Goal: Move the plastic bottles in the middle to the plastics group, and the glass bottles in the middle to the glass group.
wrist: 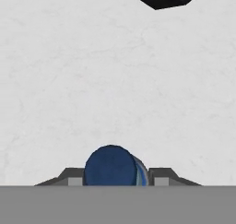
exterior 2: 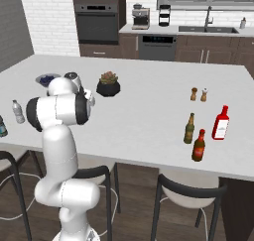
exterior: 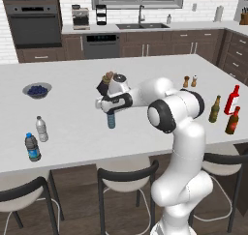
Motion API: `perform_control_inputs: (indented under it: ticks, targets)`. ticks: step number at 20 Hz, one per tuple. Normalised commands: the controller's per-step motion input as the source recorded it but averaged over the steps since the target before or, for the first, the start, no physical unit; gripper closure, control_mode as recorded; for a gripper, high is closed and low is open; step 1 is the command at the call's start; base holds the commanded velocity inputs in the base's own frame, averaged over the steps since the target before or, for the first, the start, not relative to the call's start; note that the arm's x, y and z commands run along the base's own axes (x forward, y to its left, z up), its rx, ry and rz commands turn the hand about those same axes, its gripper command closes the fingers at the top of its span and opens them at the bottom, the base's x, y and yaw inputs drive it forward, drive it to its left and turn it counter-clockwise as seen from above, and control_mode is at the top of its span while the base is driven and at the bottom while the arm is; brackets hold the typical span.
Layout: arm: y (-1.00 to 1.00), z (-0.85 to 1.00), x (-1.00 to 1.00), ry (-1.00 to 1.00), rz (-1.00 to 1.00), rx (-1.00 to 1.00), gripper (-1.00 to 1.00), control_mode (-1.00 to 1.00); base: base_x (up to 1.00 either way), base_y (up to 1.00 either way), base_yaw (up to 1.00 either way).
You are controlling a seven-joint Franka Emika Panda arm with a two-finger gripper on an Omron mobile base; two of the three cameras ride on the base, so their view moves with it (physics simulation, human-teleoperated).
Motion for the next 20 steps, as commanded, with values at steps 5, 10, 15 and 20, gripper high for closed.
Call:
perform_control_inputs:
  ticks: [5,10,15,20]
  targets:
    - [0.00,0.14,-0.42,-0.04,0.18,0.00,1.00,-1.00,0.00,0.00,0.00]
    - [0.02,0.30,-0.55,-0.01,0.22,0.03,1.00,-1.00,0.00,0.00,0.00]
    - [0.34,0.13,-0.55,0.00,0.25,0.04,1.00,-1.00,0.00,0.00,0.00]
    - [0.69,0.05,-0.16,0.00,0.30,0.07,1.00,-1.00,0.00,0.00,0.00]
